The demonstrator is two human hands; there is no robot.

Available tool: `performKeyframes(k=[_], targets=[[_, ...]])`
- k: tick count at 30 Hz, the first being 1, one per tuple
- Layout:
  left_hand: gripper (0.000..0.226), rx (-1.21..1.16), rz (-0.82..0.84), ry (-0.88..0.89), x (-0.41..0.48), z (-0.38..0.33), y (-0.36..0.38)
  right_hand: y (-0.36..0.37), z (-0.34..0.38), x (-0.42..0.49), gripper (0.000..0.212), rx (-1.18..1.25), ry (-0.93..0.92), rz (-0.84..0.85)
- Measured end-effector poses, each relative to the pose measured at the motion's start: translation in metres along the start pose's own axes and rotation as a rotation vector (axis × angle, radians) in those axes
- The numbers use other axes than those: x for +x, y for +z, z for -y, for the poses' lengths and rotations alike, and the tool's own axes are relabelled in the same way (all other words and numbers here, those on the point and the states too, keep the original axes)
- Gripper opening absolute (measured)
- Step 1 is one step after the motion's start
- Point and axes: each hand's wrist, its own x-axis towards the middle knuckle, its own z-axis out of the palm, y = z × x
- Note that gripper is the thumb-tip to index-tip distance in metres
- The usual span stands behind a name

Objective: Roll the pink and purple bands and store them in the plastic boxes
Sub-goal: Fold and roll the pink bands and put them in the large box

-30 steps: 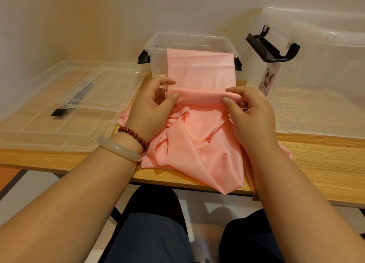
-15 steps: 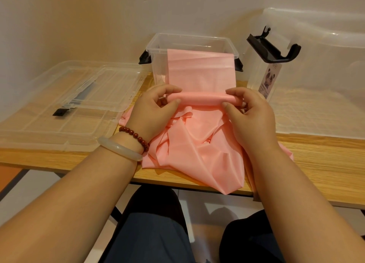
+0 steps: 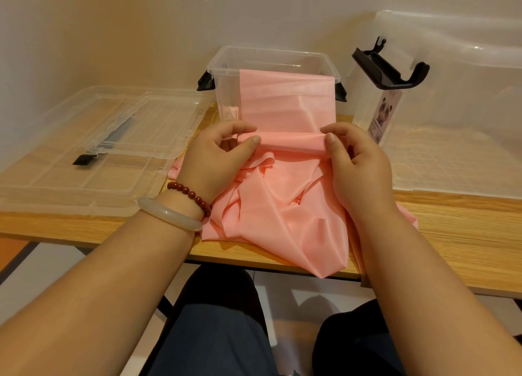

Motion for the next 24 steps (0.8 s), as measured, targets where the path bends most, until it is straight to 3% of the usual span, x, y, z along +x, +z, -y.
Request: performKeyframes(k=[8,15,19,24], targets=[[0.013,0.036,-0.033,0.049,-0.0015,-0.0016,0.0,0.0013,-0.0015,0.0008,0.043,-0.056,-0.012,0.054],[0.012,0.03,-0.069,0.084,-0.0023,-0.0043,0.0002,0.002,-0.0011,0.001,0.013,-0.011,-0.028,-0.029],[0.01,-0.013,-0.05,0.054,-0.0047,-0.0062,0.0,0.0027,-0.0027,0.002,0.009,-0.024,-0.051,-0.059],[0.023,-0.027,-0.029,0.063,-0.0045,-0.0063,-0.0008,0.0027,-0.0026,0.0032,0.006,-0.02,-0.088,-0.083]])
